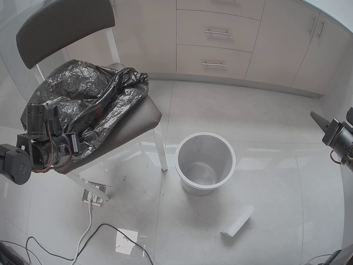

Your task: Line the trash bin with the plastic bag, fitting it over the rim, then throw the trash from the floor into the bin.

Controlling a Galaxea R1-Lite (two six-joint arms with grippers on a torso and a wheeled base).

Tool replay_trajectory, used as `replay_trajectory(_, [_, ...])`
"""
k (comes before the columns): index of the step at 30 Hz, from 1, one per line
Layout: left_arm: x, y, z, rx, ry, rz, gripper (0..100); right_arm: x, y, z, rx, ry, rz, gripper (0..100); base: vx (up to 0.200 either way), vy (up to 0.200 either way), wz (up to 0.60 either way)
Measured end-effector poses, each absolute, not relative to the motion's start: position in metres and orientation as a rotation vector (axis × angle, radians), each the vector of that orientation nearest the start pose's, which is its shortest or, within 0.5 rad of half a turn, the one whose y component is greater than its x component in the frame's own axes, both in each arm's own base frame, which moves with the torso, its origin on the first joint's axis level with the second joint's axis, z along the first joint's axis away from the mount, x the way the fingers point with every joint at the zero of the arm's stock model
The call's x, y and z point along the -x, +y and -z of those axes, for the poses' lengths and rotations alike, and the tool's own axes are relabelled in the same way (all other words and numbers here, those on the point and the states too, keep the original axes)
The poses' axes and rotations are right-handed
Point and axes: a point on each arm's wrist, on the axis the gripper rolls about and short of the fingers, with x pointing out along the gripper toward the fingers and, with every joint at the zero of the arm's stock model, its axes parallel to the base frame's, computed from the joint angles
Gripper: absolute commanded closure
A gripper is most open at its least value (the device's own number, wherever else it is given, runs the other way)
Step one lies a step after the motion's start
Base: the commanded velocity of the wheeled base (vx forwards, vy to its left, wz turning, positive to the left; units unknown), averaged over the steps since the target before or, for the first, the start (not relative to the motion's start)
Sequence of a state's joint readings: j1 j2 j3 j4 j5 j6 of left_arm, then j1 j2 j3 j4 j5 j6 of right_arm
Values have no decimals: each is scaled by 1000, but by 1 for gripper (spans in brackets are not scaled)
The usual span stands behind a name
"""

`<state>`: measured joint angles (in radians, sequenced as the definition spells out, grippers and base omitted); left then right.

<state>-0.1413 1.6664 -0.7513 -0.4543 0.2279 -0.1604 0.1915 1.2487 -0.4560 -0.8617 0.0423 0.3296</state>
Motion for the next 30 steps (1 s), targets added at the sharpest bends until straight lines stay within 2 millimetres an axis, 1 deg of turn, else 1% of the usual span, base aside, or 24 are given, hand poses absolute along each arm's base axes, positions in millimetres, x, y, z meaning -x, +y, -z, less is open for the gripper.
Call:
replay_trajectory(3, [-283, -40, -165, 76, 414, -99, 100, -180, 36, -220, -335, -28, -245, 100, 0, 0, 0])
replay_trajectory(5, [-281, -46, -169, 75, 392, -67, 100, -179, 38, -220, -335, -26, -253, 100, 0, 0, 0])
replay_trajectory(9, [-274, -66, -178, 74, 357, 38, 100, -178, 42, -220, -332, -23, -276, 100, 0, 0, 0])
replay_trajectory(11, [-268, -79, -183, 73, 341, 109, 100, -177, 44, -219, -331, -20, -288, 100, 0, 0, 0])
replay_trajectory(14, [-254, -99, -193, 74, 314, 228, 100, -176, 48, -218, -331, -12, -308, 100, 0, 0, 0])
replay_trajectory(16, [-241, -114, -202, 77, 292, 327, 100, -175, 52, -217, -332, -2, -328, 100, 0, 0, 0])
replay_trajectory(21, [-209, -134, -222, 89, 234, 514, 100, -170, 63, -213, -334, 23, -393, 100, 0, 0, 0])
replay_trajectory(22, [-204, -137, -225, 92, 223, 542, 100, -168, 66, -212, -334, 29, -410, 0, 0, 0, 0])
replay_trajectory(25, [-187, -144, -235, 99, 190, 622, 100, -163, 76, -207, -330, 58, -471, 0, 0, 0, 0])
replay_trajectory(30, [-169, -153, -245, 110, 154, 713, 100, -154, 89, -198, -320, 109, -555, 0, 0, 0, 0])
